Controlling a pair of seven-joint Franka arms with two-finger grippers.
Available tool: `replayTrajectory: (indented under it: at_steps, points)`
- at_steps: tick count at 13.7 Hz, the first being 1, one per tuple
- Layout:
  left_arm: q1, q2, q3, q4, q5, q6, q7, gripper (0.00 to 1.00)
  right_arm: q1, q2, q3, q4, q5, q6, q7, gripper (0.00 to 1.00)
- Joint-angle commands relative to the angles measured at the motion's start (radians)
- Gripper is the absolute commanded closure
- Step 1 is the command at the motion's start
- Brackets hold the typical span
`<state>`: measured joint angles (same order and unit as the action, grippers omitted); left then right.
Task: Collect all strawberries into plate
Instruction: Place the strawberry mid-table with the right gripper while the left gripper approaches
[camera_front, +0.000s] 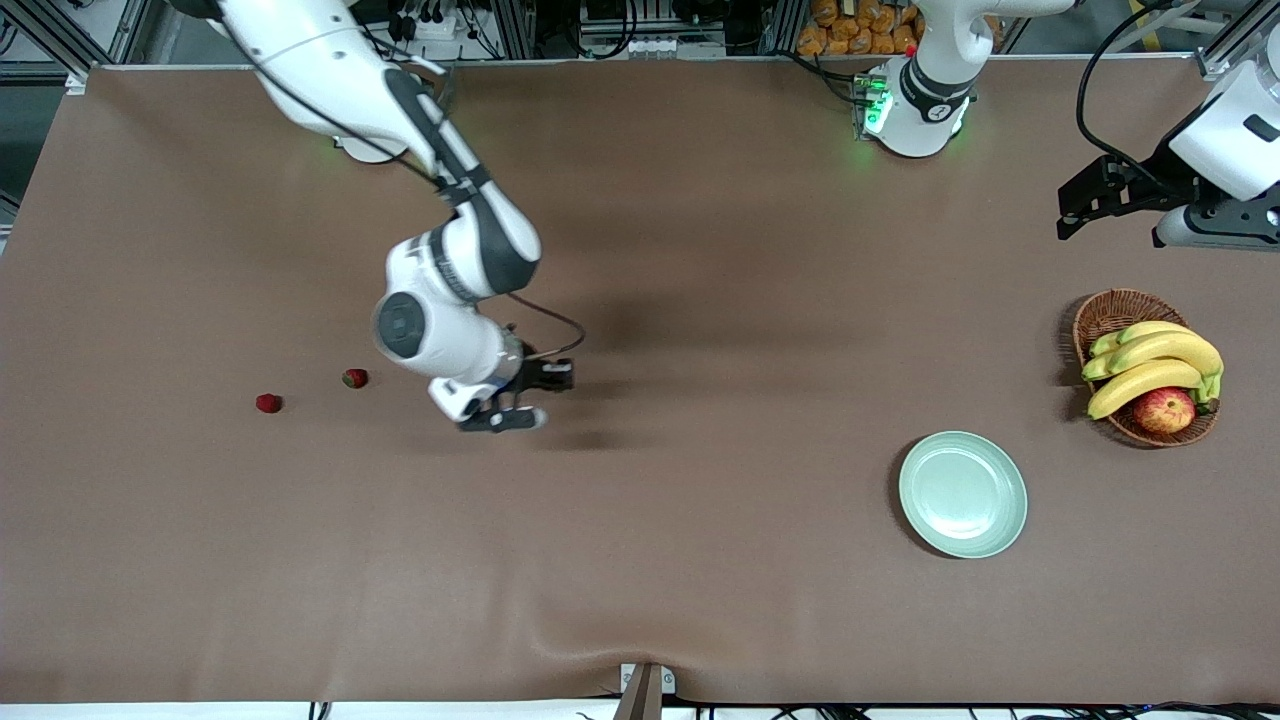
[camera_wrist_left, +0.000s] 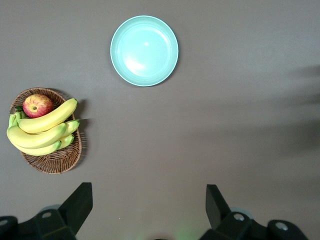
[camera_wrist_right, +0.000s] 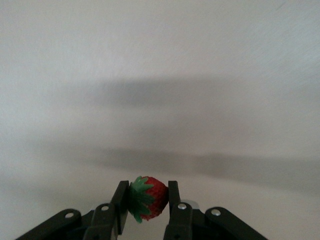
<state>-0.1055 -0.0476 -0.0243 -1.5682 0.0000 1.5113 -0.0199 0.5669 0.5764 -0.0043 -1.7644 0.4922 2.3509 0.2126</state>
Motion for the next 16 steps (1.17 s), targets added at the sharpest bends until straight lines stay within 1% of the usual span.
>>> replayTrajectory:
  at_steps: [1,3,4,6,7,8,9,10,12,14,15,16]
  points:
    - [0.001,0.025,0.001,0.023,-0.018,0.015,0.005,0.0,0.045,0.037,-0.011,0.008,0.023,0.028,0.011,0.77]
    - [-0.011,0.028,0.0,0.023,-0.018,0.021,0.002,0.0,0.073,0.059,-0.011,0.014,0.025,0.031,0.011,0.77]
    - [-0.017,0.04,0.0,0.023,-0.017,0.033,-0.001,0.0,0.079,0.063,-0.011,0.014,0.023,0.031,0.01,0.73]
    - [0.0,0.073,0.0,0.023,-0.023,0.072,0.006,0.0,0.096,0.086,-0.011,0.014,0.023,0.045,0.01,0.7]
    - [-0.005,0.078,0.0,0.023,-0.041,0.076,-0.003,0.0,0.097,0.089,-0.011,0.014,0.025,0.08,0.011,0.68]
    - [-0.019,0.09,-0.005,0.022,-0.046,0.088,-0.015,0.0,0.099,0.089,-0.011,0.013,0.023,0.108,0.01,0.52]
    - [-0.026,0.127,-0.012,0.022,-0.048,0.11,-0.055,0.0,0.097,0.089,-0.011,0.013,0.022,0.11,0.01,0.21]
    - [-0.043,0.161,-0.025,0.025,-0.057,0.119,-0.121,0.0,0.085,0.088,-0.011,0.013,0.02,0.11,0.01,0.01]
    - [-0.084,0.225,-0.031,0.059,-0.099,0.147,-0.259,0.0,0.059,0.069,-0.011,0.013,0.017,0.099,-0.004,0.0]
    - [-0.155,0.322,-0.031,0.109,-0.121,0.19,-0.378,0.0,0.013,0.036,-0.013,0.008,0.008,0.096,-0.009,0.0]
    - [-0.198,0.375,-0.031,0.14,-0.121,0.22,-0.453,0.0,-0.023,0.022,-0.014,0.003,0.002,0.081,-0.009,0.0]
    - [-0.241,0.427,-0.031,0.167,-0.121,0.262,-0.538,0.0,-0.072,-0.004,-0.014,-0.001,-0.009,0.023,-0.012,0.0]
